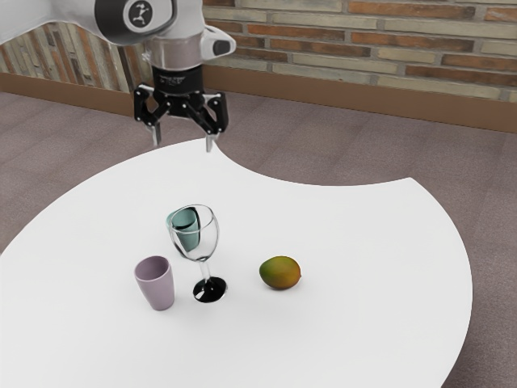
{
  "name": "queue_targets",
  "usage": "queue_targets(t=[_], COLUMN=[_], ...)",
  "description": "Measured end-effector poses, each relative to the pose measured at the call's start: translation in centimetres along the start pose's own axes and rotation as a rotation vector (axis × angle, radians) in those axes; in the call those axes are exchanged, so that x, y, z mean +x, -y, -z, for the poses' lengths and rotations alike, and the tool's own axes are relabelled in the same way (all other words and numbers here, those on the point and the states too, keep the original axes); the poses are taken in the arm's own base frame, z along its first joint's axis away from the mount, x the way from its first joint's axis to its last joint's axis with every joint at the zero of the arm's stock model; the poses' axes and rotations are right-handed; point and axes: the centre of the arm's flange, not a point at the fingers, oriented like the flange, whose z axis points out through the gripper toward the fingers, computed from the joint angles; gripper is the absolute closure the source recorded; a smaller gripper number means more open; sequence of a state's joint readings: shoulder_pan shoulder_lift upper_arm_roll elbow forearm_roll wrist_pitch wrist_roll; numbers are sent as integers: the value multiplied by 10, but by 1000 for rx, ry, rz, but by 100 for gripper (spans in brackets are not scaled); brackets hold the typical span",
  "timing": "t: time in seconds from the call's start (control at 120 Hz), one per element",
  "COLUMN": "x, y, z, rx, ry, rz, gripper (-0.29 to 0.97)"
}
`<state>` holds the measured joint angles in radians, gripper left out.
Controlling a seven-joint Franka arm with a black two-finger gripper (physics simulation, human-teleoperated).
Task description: Place the left cup onto the right cup
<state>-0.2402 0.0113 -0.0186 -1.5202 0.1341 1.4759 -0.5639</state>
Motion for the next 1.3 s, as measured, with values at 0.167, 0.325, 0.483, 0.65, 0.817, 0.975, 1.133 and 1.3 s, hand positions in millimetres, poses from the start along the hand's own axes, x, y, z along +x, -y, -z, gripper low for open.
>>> queue_targets(t=[0.167,0.325,0.483,0.65,0.817,0.975,1.133,1.3], x=[16,25,35,38,47,65,80,86], y=[31,79,185,203,222,230,214,199], z=[0,1,-48,-89,-113,-132,-161,-186], rx=[-6,-11,-11,-24,-35,-28,-33,-35], ry=[-10,-11,48,53,21,-13,-27,-42], rz=[-48,-97,-106,-298,-473,-648,-866,-1076], gripper=[0,0,0,0,0,0,0,0])
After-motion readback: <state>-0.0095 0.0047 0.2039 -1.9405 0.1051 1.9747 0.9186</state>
